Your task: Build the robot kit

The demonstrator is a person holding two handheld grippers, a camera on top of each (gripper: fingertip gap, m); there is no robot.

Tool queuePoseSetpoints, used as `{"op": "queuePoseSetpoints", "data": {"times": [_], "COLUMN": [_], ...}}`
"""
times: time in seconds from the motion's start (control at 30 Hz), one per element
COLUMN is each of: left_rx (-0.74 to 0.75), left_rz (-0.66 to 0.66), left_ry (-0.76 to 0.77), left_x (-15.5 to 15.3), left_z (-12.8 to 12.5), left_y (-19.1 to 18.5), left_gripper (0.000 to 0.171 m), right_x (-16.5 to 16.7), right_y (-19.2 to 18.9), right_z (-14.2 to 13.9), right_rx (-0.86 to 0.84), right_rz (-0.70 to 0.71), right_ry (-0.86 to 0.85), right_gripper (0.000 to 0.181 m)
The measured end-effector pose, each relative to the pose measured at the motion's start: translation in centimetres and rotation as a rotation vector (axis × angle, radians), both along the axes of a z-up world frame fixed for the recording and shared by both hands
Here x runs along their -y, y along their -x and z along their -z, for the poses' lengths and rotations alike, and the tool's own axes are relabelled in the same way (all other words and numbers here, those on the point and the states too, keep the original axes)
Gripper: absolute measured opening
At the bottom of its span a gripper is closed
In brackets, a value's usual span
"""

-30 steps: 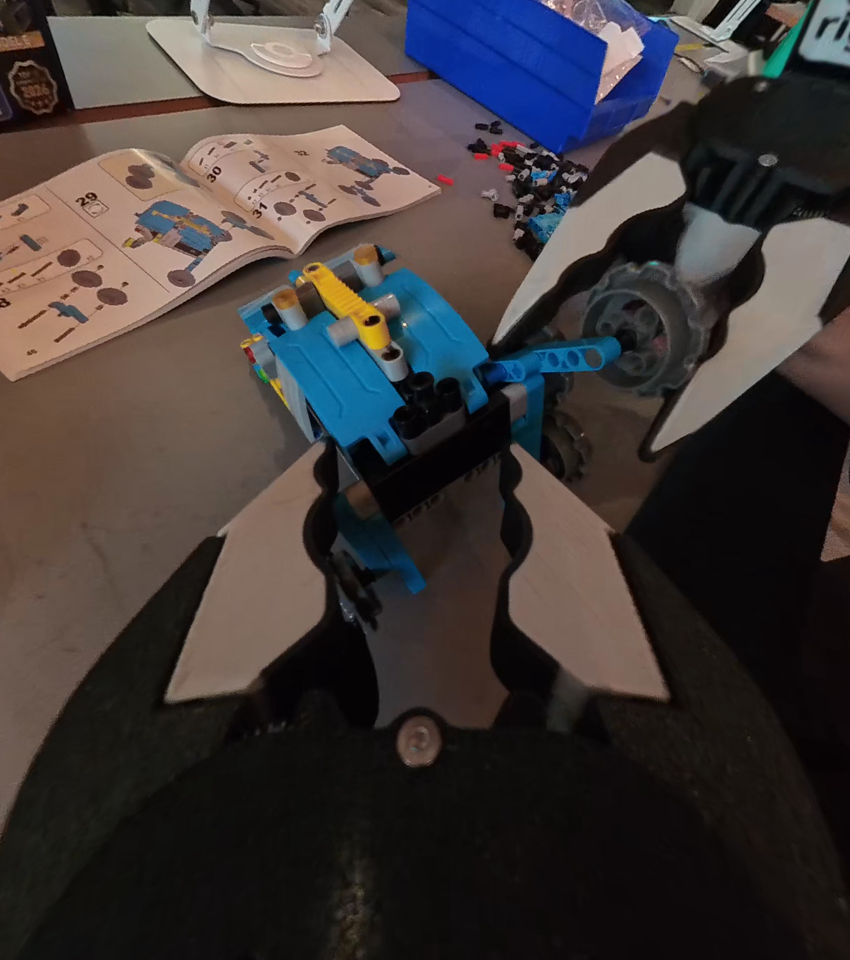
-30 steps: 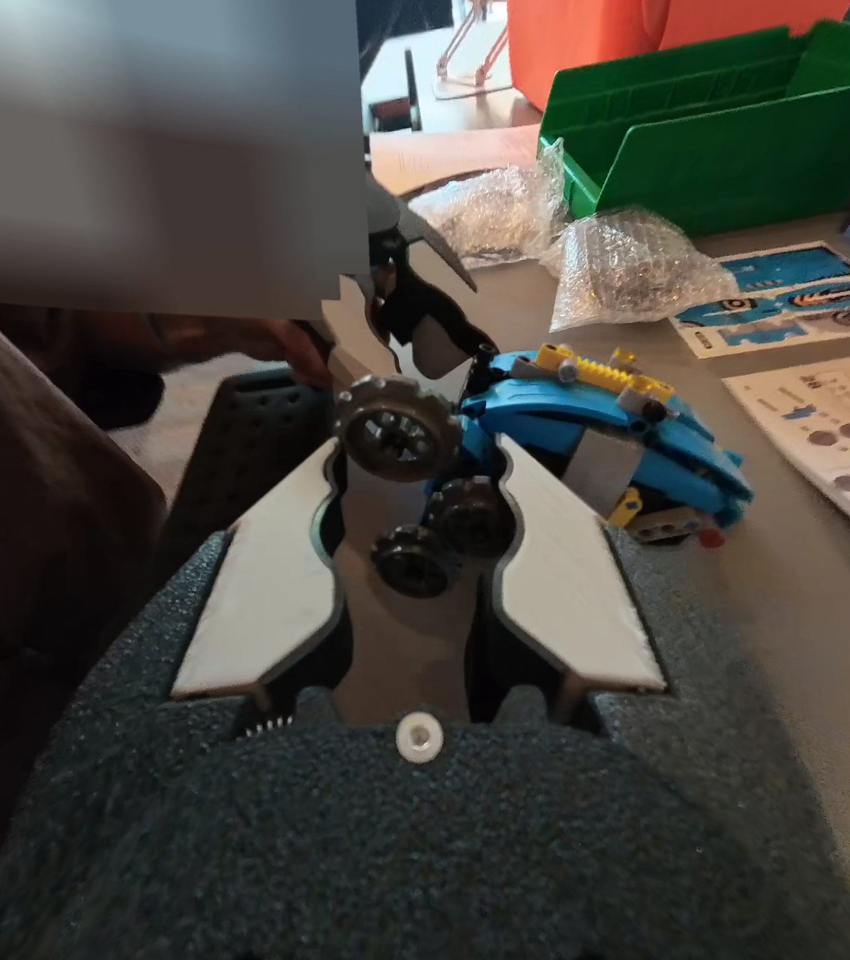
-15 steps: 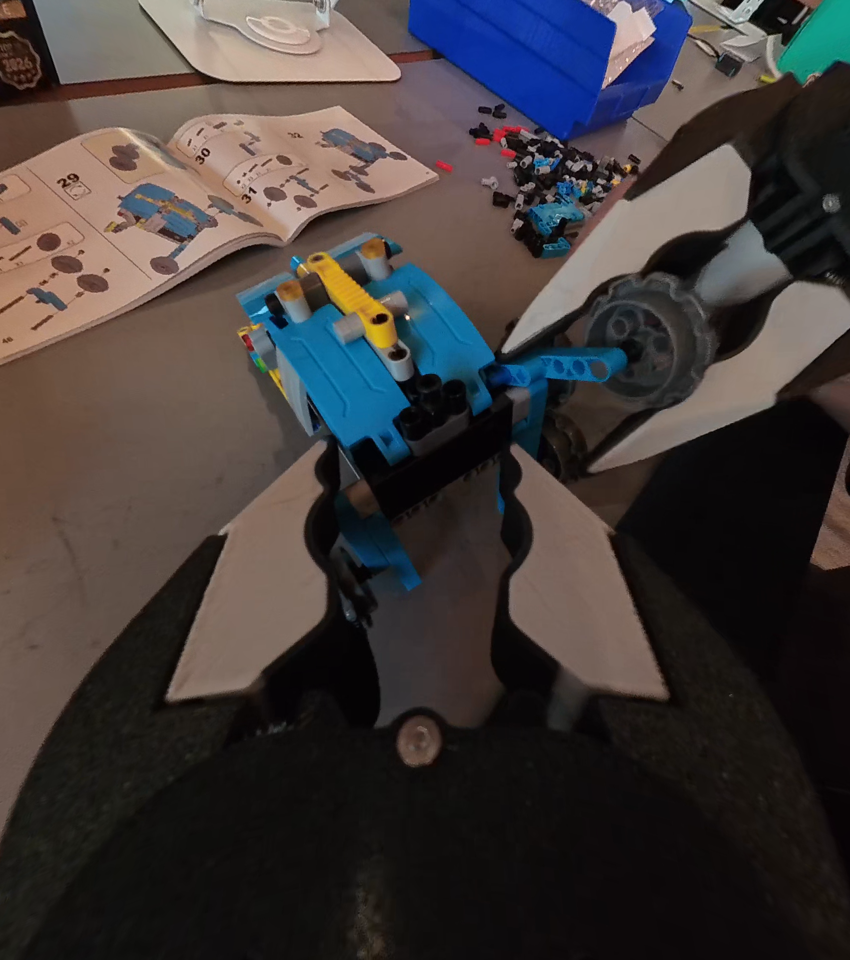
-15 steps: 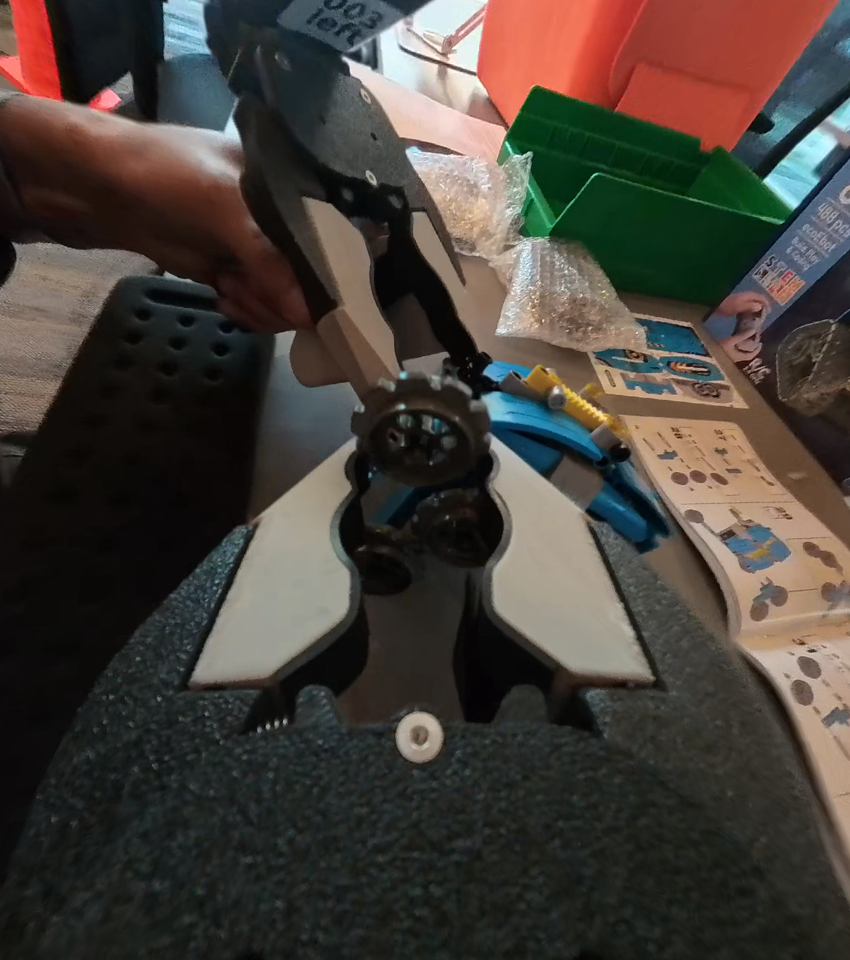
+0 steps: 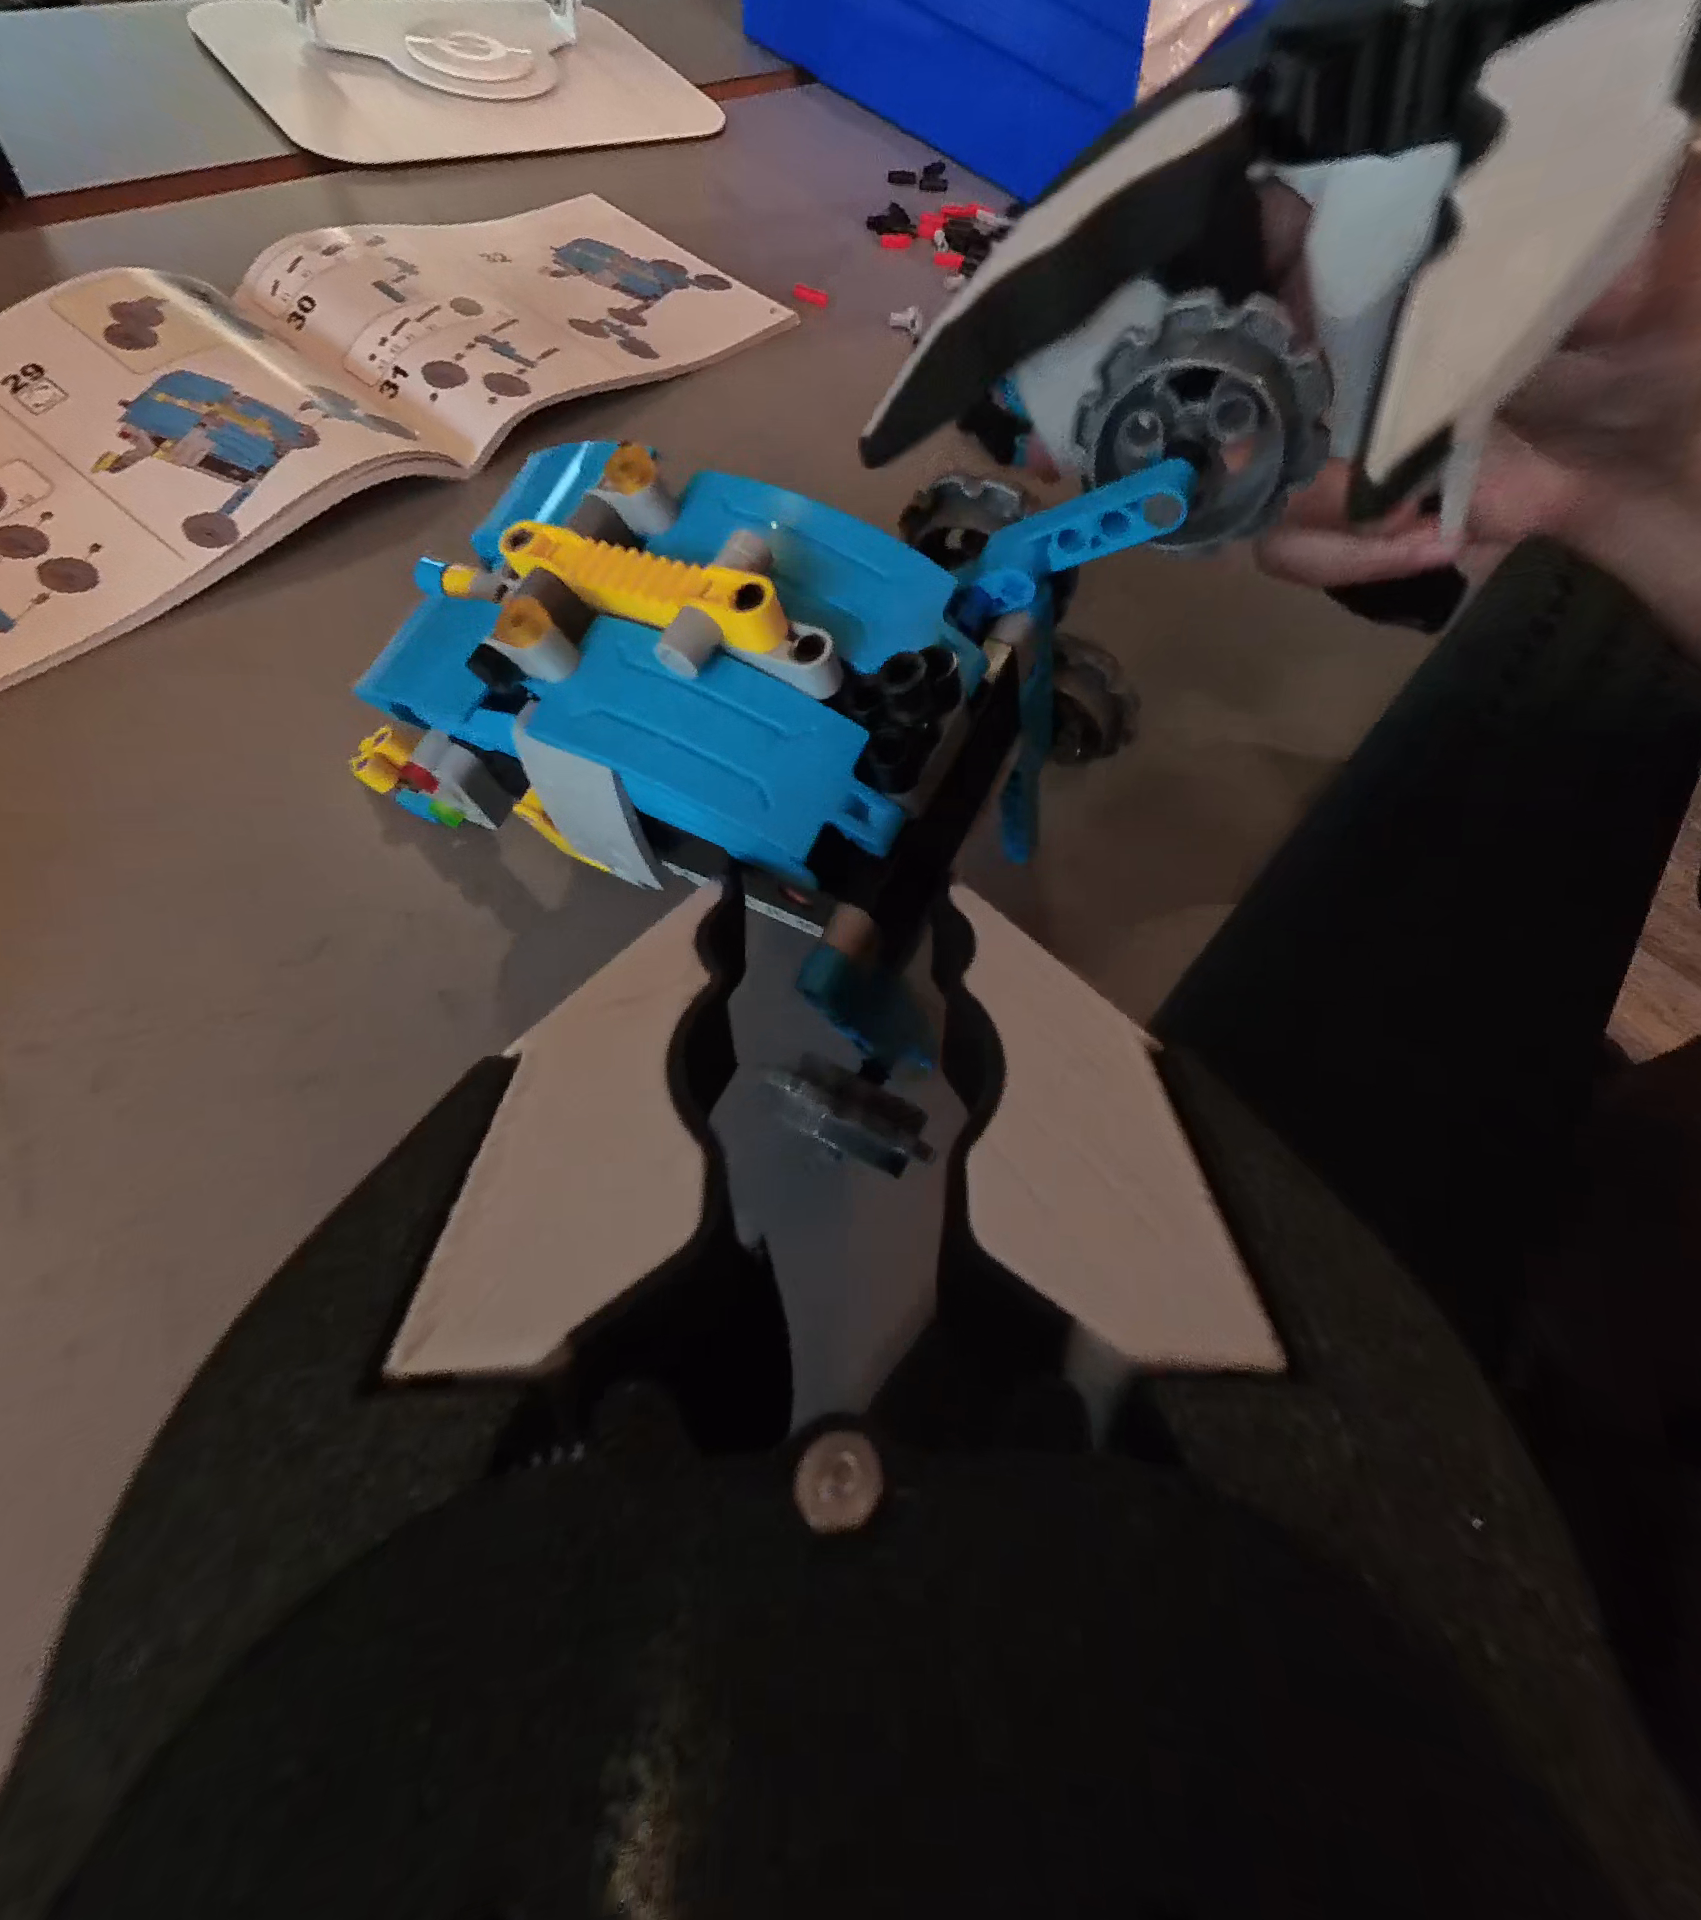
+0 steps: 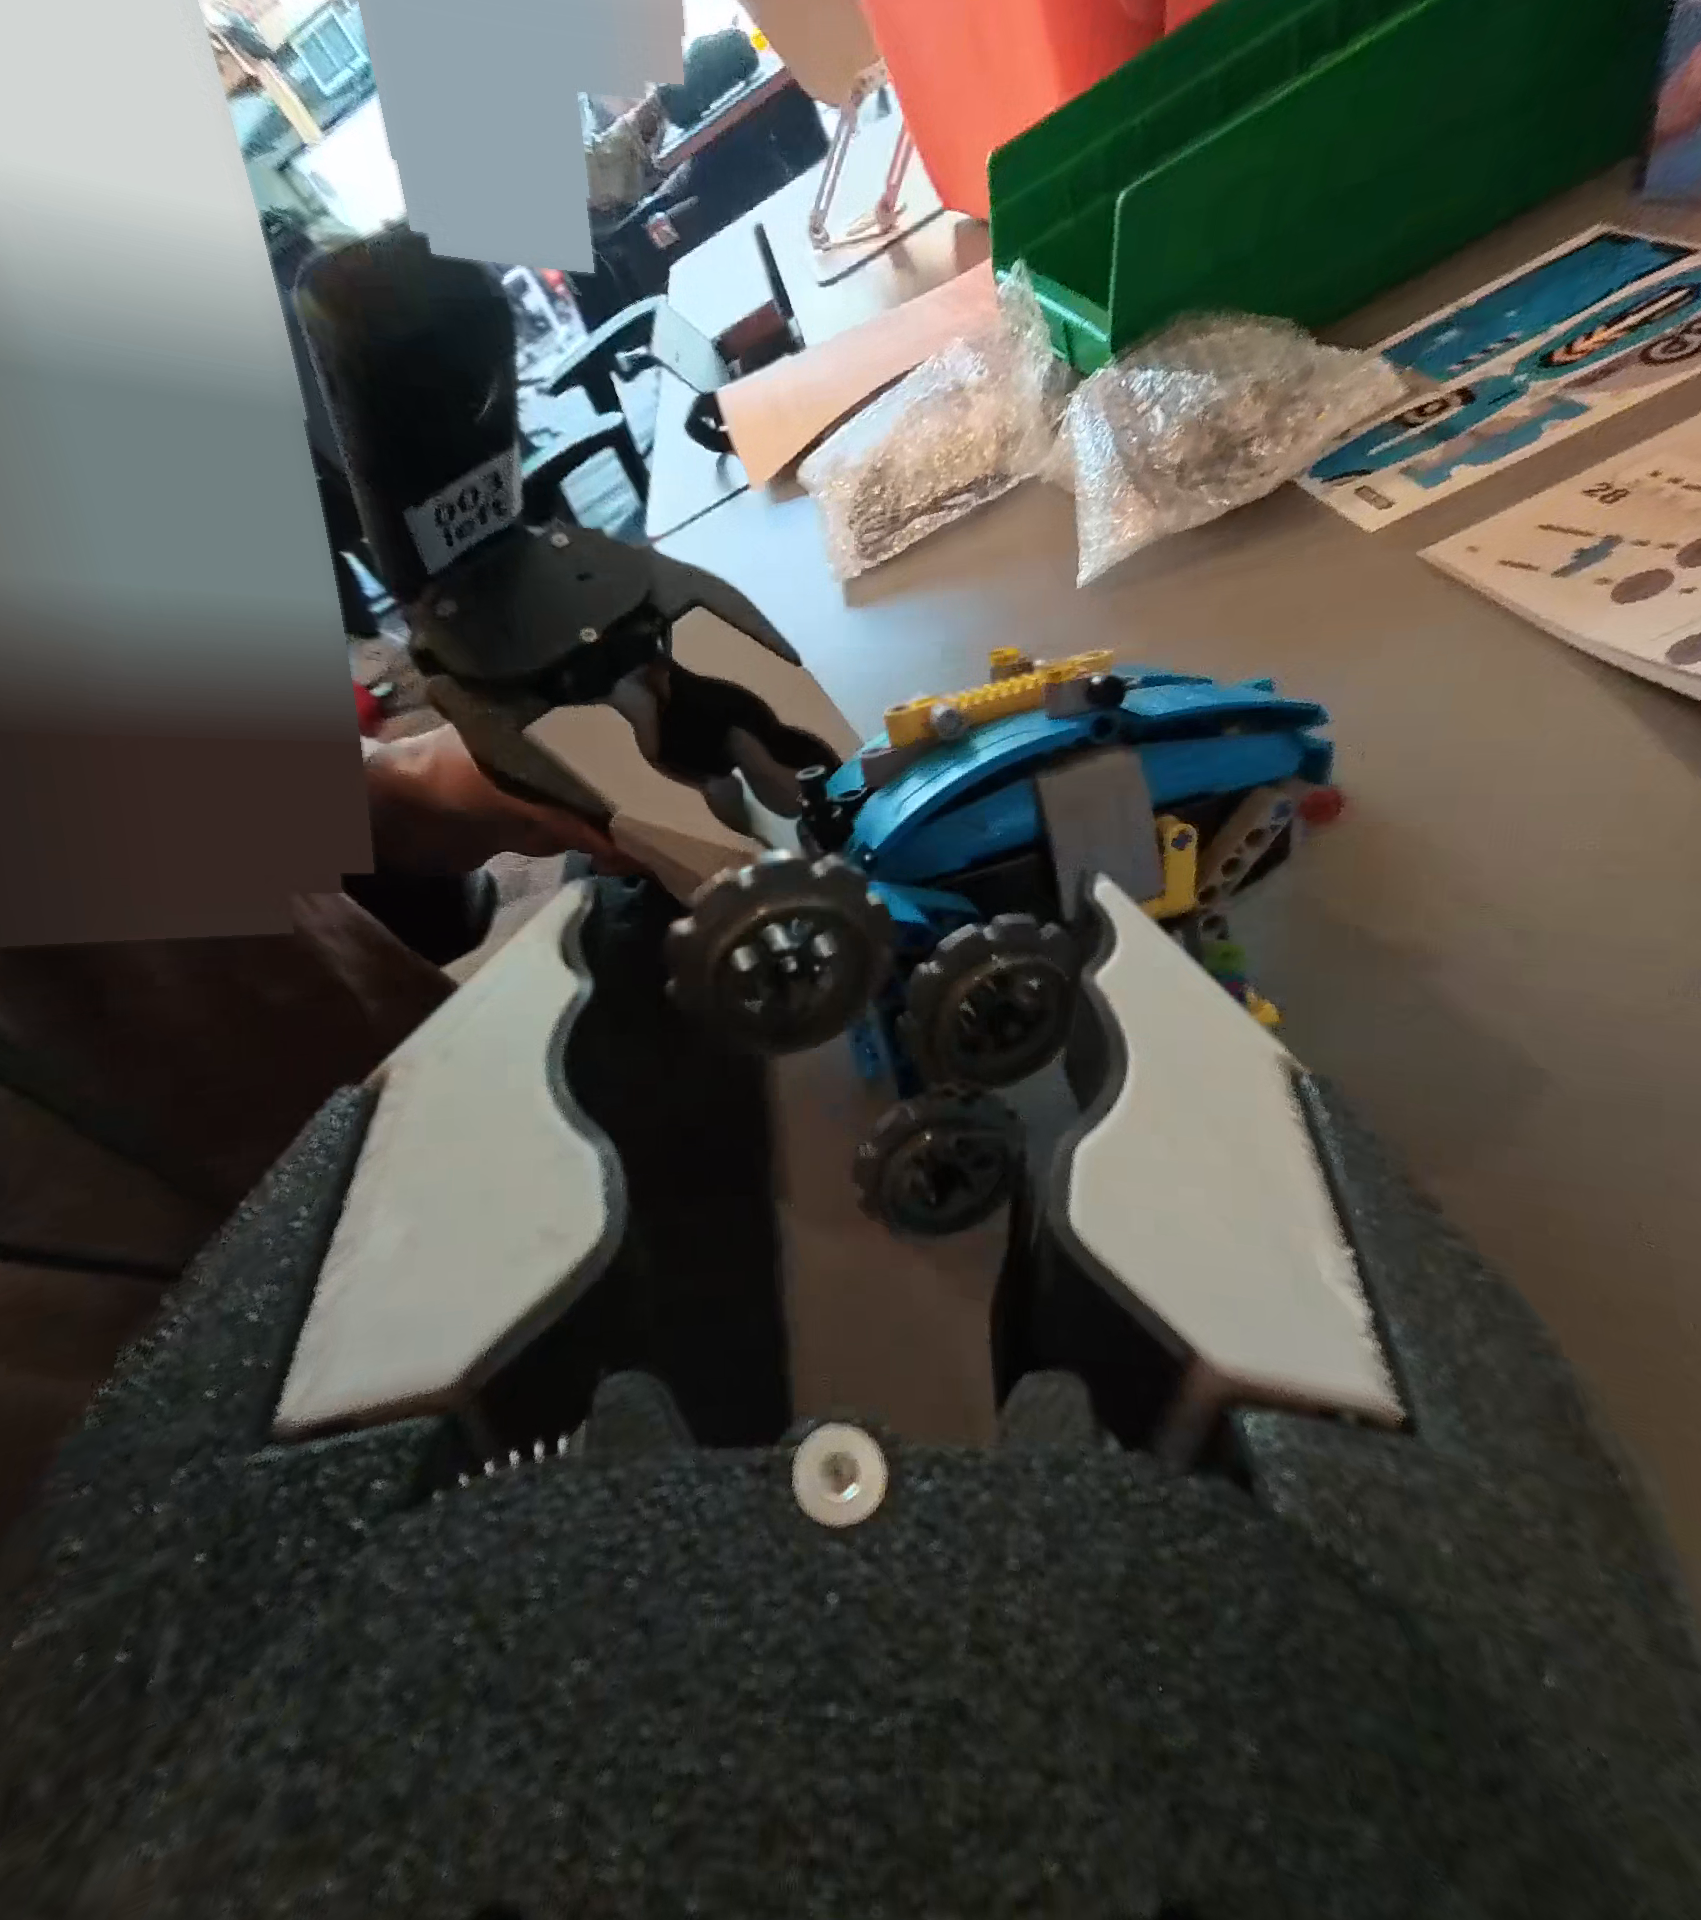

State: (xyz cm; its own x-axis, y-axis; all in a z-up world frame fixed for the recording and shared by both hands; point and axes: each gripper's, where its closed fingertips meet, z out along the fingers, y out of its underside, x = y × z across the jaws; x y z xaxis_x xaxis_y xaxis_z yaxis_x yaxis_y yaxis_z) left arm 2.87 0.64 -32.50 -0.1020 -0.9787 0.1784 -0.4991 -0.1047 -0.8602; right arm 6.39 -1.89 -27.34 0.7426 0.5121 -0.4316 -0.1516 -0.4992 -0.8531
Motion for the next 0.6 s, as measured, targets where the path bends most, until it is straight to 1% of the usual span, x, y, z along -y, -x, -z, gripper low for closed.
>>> {"op": "queuePoseSetpoints", "data": {"times": [0.07, 0.23, 0.33, 0.37, 0.4, 0.47, 0.6], "left_rx": [-0.016, -0.058, -0.055, -0.054, -0.053, -0.049, -0.053], "left_rz": [0.024, 0.067, 0.077, 0.082, 0.085, 0.085, 0.086], "left_ry": [-0.011, -0.022, -0.023, -0.024, -0.029, -0.039, -0.013], "left_x": [0.4, 1.1, 1.2, 1.3, 1.2, 1.2, 1.2], "left_z": [0.3, 1.1, 1.1, 1.1, 1.1, 1.1, 1.2], "left_y": [-0.1, -0.4, -0.7, -0.8, -0.9, -1.1, -1.1], "left_gripper": [0.035, 0.036, 0.033, 0.032, 0.032, 0.03, 0.027], "right_x": [-0.1, 0.6, 1.3, 1.1, 0.9, 0.9, 1.6], "right_y": [-0.5, -1.0, -0.7, -0.8, -1.1, -1.3, -1.0], "right_z": [0.3, 1.1, 1.2, 1.4, 1.6, 1.6, 2.0], "right_rx": [-0.069, -0.25, -0.392, -0.409, -0.404, -0.375, -0.194], "right_rz": [-0.044, -0.154, -0.208, -0.196, -0.184, -0.196, -0.264], "right_ry": [0.075, 0.295, 0.47, 0.501, 0.522, 0.53, 0.448], "right_gripper": [0.097, 0.11, 0.11, 0.106, 0.099, 0.098, 0.098]}}
